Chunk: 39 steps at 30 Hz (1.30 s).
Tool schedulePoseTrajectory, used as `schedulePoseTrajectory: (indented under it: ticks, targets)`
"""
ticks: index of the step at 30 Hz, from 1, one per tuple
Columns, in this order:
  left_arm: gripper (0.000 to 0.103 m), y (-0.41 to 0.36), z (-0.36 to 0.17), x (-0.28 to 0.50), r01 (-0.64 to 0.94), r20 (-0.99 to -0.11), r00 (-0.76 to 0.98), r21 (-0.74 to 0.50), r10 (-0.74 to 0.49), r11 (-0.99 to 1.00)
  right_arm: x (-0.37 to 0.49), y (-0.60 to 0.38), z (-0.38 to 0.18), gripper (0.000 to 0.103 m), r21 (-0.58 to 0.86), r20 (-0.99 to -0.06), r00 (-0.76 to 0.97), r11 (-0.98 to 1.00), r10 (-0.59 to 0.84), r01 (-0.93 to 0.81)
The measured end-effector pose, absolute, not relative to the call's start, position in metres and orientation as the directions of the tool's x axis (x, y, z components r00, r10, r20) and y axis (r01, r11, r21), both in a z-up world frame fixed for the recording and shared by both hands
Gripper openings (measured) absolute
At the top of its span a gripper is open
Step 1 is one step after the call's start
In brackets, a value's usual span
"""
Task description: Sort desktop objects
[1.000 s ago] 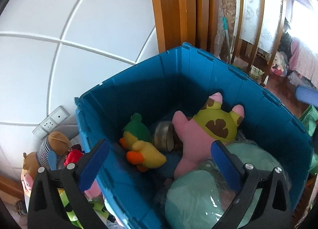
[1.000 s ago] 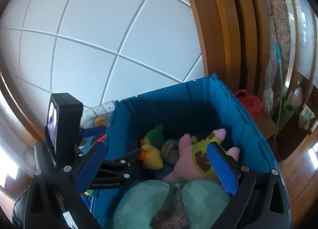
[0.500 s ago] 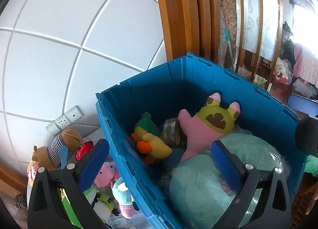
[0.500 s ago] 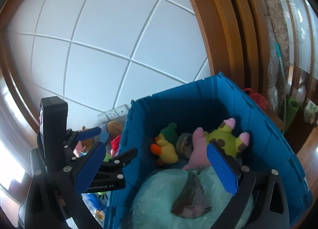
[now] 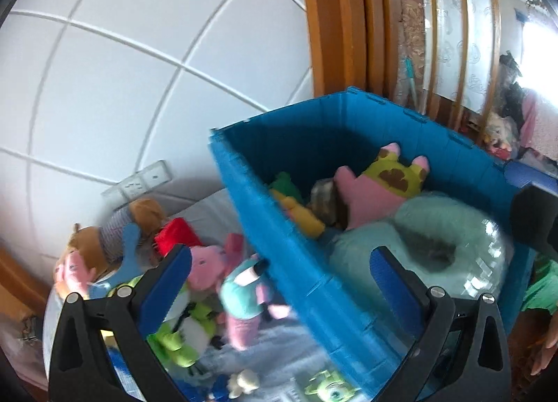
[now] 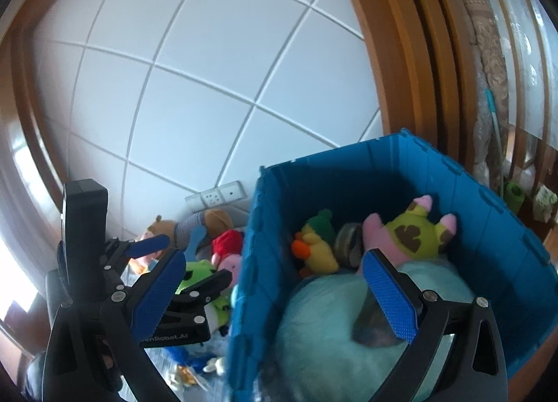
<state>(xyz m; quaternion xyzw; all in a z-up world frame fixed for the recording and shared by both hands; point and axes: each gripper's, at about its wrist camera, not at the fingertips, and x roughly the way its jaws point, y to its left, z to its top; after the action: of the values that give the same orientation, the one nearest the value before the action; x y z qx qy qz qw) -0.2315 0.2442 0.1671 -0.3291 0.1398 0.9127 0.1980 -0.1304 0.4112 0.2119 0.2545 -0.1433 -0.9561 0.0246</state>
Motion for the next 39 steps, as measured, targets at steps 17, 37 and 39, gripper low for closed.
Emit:
schedulePoseTrajectory:
  ticks: [17, 37, 39]
  targets:
    - [0.103, 0.099, 0.106, -0.163, -0.266, -0.642, -0.754, 0.108, 0.137, -0.958, -0.088, 0.261, 0.171, 0.103, 0.200, -0.507, -0.836, -0.972, -0.209, 0.121]
    - [0.103, -0.006, 0.023, -0.108, -0.108, -0.666, -0.745, 0.175, -0.037, -0.979, -0.069, 0.142, 0.077, 0.103, 0.205, -0.622, -0.711, -0.945, -0.328, 0.257]
    - [0.103, -0.010, 0.016, -0.104, -0.092, -0.672, -0.739, 0.172, -0.048, -0.981, -0.067, 0.138, 0.071, 0.103, 0.205, -0.631, -0.698, -0.941, -0.338, 0.269]
